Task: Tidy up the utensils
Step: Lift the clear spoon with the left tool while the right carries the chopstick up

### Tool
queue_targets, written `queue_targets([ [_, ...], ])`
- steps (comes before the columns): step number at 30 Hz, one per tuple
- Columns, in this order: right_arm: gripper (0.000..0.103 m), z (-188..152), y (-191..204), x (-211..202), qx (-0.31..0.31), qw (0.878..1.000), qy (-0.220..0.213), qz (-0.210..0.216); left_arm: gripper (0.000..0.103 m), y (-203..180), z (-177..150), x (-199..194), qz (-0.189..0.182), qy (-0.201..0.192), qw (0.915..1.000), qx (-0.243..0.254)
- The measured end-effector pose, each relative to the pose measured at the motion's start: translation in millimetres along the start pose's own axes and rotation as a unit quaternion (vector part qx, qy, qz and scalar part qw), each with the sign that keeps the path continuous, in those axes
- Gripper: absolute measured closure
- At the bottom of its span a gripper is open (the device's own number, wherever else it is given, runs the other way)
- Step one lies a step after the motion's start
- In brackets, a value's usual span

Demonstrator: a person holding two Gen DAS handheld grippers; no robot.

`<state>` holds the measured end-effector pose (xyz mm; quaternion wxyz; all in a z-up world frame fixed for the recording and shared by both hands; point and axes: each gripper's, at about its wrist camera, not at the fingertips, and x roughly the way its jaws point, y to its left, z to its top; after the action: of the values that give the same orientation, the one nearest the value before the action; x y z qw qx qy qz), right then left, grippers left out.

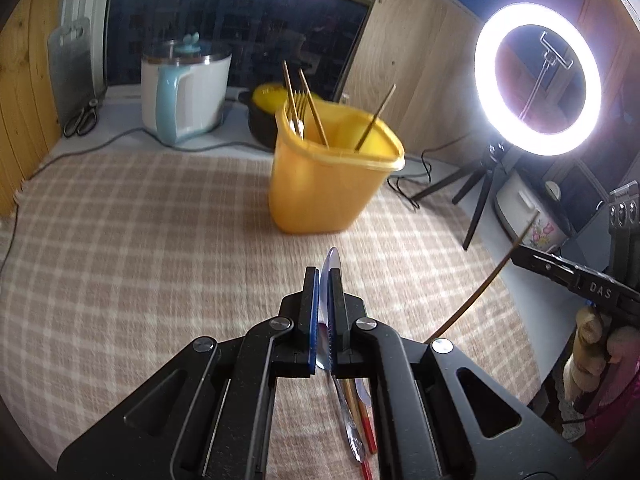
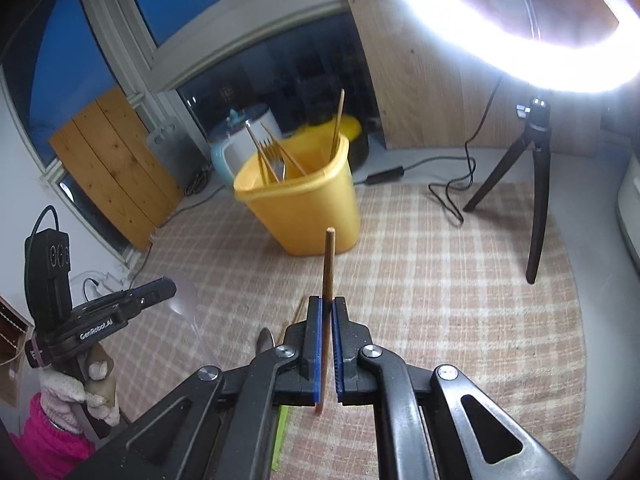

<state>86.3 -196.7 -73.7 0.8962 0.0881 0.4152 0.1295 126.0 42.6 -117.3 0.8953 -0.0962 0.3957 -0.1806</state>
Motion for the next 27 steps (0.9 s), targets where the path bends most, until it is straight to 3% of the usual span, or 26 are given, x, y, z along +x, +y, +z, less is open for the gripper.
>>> queue_targets([
  [27, 0.102, 53.9, 24.4, -39.1, -0.022, 0.995, -0.094, -0.013, 0.102, 6.1, 121.4, -5.7, 0.025, -0.129, 0.9912, 0.014],
])
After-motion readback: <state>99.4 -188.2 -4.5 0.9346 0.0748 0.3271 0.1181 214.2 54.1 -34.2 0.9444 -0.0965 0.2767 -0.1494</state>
